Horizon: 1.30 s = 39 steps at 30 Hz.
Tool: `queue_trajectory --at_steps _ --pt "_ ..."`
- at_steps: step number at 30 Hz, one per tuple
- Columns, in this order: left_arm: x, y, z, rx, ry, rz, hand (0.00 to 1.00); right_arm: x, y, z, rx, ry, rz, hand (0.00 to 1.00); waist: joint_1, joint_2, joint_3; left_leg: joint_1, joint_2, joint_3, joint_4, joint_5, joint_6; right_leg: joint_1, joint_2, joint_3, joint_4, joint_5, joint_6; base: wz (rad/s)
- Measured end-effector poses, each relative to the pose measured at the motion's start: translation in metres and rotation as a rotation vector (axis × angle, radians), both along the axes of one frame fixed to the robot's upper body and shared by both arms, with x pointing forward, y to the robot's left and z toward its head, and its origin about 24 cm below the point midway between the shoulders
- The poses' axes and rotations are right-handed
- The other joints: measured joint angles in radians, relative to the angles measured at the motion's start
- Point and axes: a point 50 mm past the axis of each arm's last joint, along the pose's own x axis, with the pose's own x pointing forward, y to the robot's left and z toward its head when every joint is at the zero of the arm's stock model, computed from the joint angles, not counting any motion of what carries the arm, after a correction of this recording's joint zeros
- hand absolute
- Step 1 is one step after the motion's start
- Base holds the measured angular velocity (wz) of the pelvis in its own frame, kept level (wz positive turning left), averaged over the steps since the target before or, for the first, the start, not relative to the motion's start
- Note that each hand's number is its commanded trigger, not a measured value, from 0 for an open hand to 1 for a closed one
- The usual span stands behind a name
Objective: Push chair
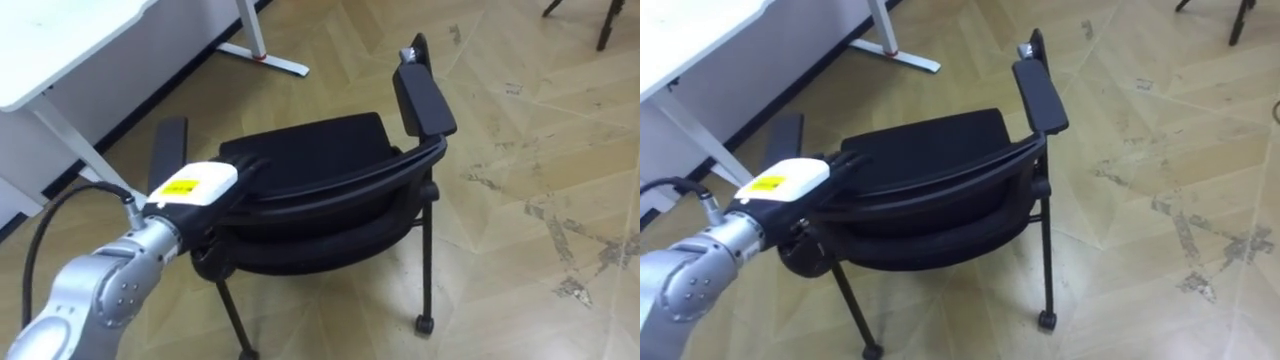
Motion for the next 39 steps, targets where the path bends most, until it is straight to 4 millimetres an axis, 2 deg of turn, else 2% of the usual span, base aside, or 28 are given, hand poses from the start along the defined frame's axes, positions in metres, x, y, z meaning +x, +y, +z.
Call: queue_trajectory --at_steps 3,8,9,10,11,12,19,23,26,31,33,39 --pt "0.001 -0.002 -0.001 -0.025 -0.021 0.02 0.0 -0.003 0.006 -0.002 0.017 0.007 -0.001 0.0 -0.002 -0.011 -0.0048 0.001 0.0 0.001 0.0 0.0 0.0 0.0 0.0 0.0 -0.001 0.0 0.0 0.0" --pt "0.007 -0.005 -0.011 -0.037 -0.033 0.047 0.0 -0.002 0.007 -0.003 0.025 0.005 0.006 0.0 -0.008 -0.013 -0.0061 0.008 0.0 0.008 -0.001 0.0 0.0 0.008 0.001 0.007 0.0 0.001 -0.001 -0.01" --pt "0.009 -0.006 -0.014 -0.042 -0.025 0.053 0.36 -0.002 0.007 -0.003 0.025 0.005 0.007 0.0 -0.011 -0.012 -0.0051 0.015 0.0 0.01 -0.002 0.0 0.0 0.014 0.001 0.01 0.0 0.001 -0.001 -0.08" --pt "0.009 -0.006 -0.015 -0.044 -0.02 0.058 0.5 -0.002 0.007 -0.003 0.024 0.005 0.007 0.0 -0.013 -0.011 -0.0053 0.018 0.0 0.013 -0.002 0.0 0.0 0.016 0.002 0.013 0.0 0.001 -0.001 -0.1" --pt "0.009 -0.005 -0.018 -0.044 -0.01 0.061 0.78 -0.001 0.007 -0.003 0.024 0.003 0.008 0.0 -0.021 -0.009 -0.0068 0.02 0.001 0.018 -0.002 0.0 0.0 0.017 0.002 0.016 0.0 0.001 -0.001 -0.08" --pt "0.008 -0.005 -0.019 -0.041 -0.004 0.064 1.0 -0.001 0.007 -0.002 0.024 0.002 0.011 0.0 -0.027 -0.004 -0.0071 0.021 0.001 0.02 -0.002 0.0 0.0 0.016 0.002 0.017 0.0 0.001 -0.001 -0.06" --pt "0.008 -0.004 -0.024 -0.041 0.002 0.075 1.0 -0.002 0.006 -0.002 0.017 0.015 0.039 0.0 -0.043 0.014 -0.0018 0.021 0.001 0.022 -0.004 0.0 0.0 0.014 0.002 0.021 0.0 0.002 0.0 0.0" --pt "0.009 -0.004 -0.022 -0.04 -0.006 0.081 1.0 -0.001 0.005 -0.002 0.014 0.013 0.041 0.0 -0.051 0.011 -0.0003 0.02 0.0 0.022 -0.004 0.0 0.0 0.011 0.001 0.021 -0.001 0.002 0.0 0.0" --pt "0.019 -0.004 -0.014 -0.033 -0.04 0.091 1.0 0.001 0.005 -0.002 0.013 0.005 0.042 0.0 -0.054 0.008 0.0022 0.016 0.0 0.022 -0.004 0.0 0.0 -0.001 0.003 0.03 0.003 0.002 -0.001 -0.07" --pt "0.018 -0.006 -0.015 -0.04 -0.059 0.091 1.0 -0.003 0.004 -0.002 0.011 0.015 0.04 0.0 -0.053 0.008 0.0021 0.017 0.0 0.023 -0.01 0.0 0.0 -0.002 0.004 0.037 0.003 0.002 0.0 -0.01" --pt "0.018 -0.006 -0.015 -0.043 -0.078 0.101 1.0 -0.002 0.004 -0.002 0.011 0.013 0.04 0.0 -0.056 0.001 0.007 0.018 0.001 0.023 -0.012 0.0 0.0 -0.002 0.006 0.038 0.002 0.002 0.0 -0.02" --pt "0.018 -0.008 -0.015 -0.045 -0.096 0.096 1.0 -0.004 0.004 -0.002 0.002 0.02 0.037 0.0 -0.054 -0.002 0.0055 0.017 0.001 0.022 -0.013 0.0 0.0 -0.002 0.005 0.038 0.002 0.002 0.0 0.01"
